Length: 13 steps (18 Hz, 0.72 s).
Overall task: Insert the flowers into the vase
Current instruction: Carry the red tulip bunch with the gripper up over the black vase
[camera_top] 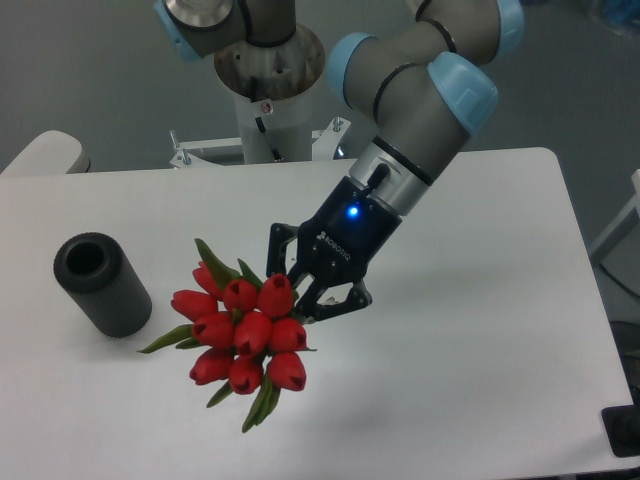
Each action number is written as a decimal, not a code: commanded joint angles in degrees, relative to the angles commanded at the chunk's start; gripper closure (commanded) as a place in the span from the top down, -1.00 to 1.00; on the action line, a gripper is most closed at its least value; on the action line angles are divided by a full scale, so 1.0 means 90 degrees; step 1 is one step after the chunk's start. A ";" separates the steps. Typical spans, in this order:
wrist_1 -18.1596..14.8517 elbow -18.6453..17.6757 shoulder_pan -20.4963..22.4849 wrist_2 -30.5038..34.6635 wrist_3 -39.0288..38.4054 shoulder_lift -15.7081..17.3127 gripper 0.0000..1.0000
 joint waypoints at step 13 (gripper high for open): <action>0.0108 -0.0107 -0.0254 -0.0858 -0.0264 0.0010 -0.65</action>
